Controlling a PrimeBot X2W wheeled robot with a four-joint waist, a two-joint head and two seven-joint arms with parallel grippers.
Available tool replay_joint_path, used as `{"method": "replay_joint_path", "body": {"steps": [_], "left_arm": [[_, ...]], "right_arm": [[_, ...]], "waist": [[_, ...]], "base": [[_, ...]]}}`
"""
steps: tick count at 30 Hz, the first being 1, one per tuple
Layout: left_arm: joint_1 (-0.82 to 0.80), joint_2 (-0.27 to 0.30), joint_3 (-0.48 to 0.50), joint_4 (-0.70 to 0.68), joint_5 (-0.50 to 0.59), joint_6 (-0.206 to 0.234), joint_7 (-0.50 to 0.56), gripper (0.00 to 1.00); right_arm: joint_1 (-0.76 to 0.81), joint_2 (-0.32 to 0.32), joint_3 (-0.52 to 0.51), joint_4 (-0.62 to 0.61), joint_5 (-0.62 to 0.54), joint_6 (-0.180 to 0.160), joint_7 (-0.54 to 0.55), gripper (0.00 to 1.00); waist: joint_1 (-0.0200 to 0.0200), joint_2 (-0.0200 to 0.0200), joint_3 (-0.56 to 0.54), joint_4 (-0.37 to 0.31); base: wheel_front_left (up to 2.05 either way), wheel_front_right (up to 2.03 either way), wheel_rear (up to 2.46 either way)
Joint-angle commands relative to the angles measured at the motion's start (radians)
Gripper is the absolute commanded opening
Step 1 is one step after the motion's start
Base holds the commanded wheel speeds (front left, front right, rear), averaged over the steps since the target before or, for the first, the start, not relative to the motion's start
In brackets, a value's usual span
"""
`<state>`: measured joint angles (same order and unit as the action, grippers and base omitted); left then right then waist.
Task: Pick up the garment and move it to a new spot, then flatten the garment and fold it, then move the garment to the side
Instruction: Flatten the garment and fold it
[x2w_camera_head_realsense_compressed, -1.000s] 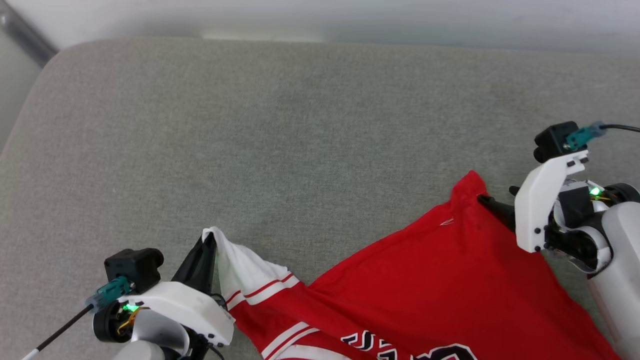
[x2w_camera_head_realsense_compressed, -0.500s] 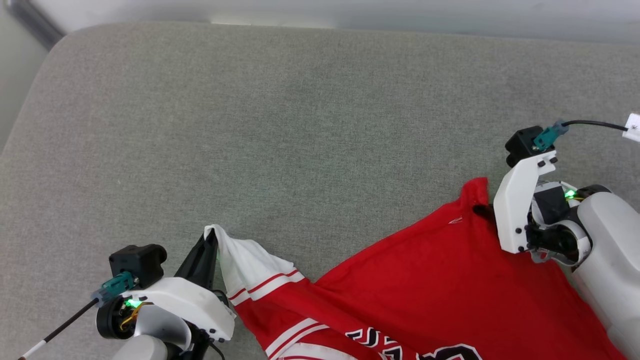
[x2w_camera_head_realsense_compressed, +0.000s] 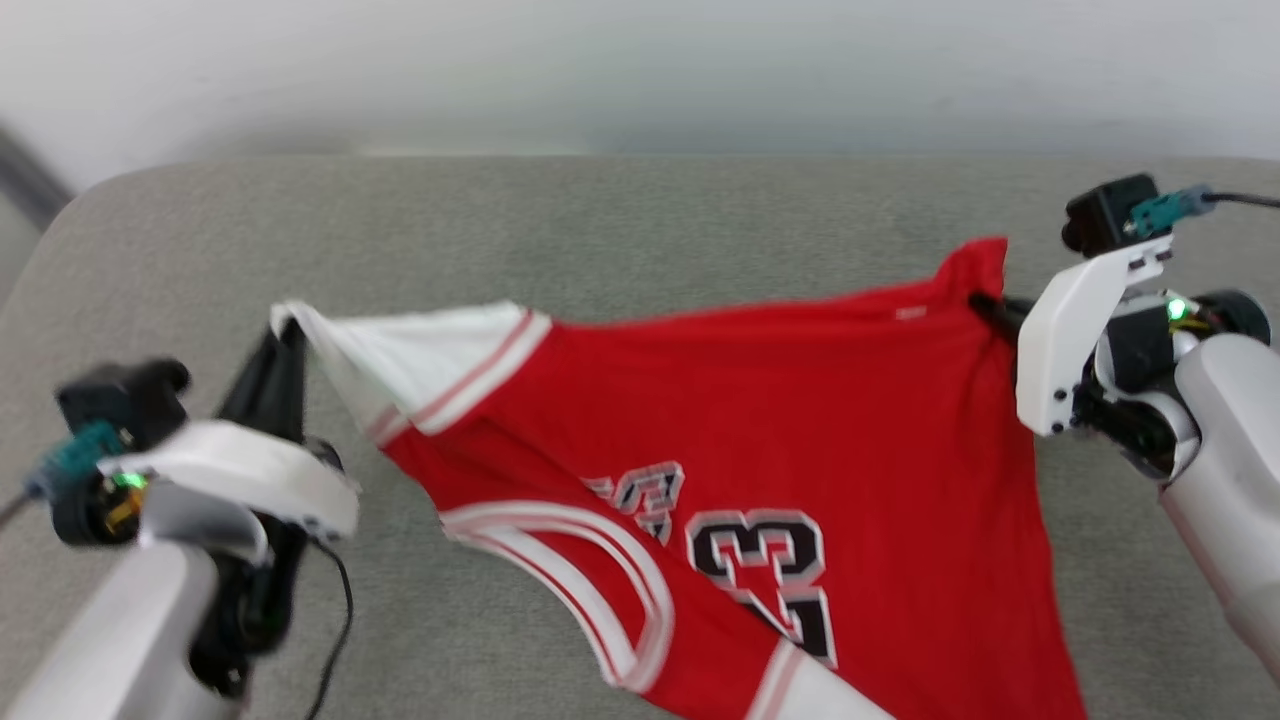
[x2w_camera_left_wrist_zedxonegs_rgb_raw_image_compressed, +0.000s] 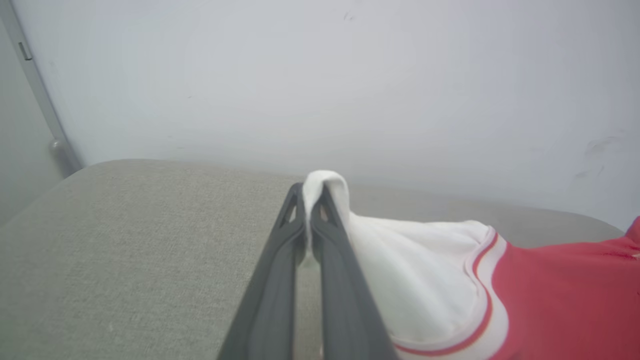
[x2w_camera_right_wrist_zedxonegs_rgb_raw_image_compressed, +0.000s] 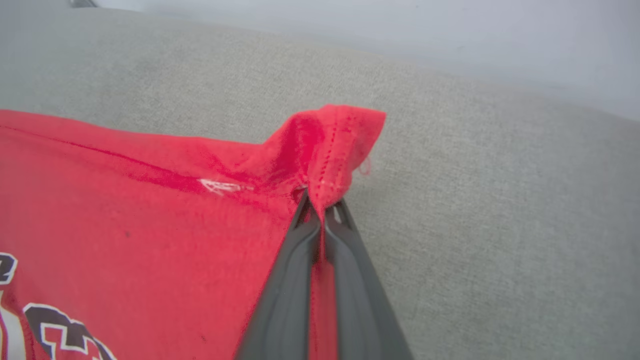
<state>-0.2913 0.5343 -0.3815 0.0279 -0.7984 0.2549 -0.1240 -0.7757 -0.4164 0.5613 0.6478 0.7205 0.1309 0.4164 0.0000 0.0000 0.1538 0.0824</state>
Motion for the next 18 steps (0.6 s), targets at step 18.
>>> {"method": "replay_joint_path", "body": {"steps": [18], "left_arm": [[-0.733, 0.003, 0.031, 0.344, 0.100, -0.119, -0.037, 0.00]], "right_arm": [[-0.447, 0.080, -0.168, 0.131, -0.222, 0.000, -0.335, 0.00]], "waist": [[0.0000, 0.0000, 0.117, -0.122]], "base": [[0.00, 0.00, 0.00]]}}
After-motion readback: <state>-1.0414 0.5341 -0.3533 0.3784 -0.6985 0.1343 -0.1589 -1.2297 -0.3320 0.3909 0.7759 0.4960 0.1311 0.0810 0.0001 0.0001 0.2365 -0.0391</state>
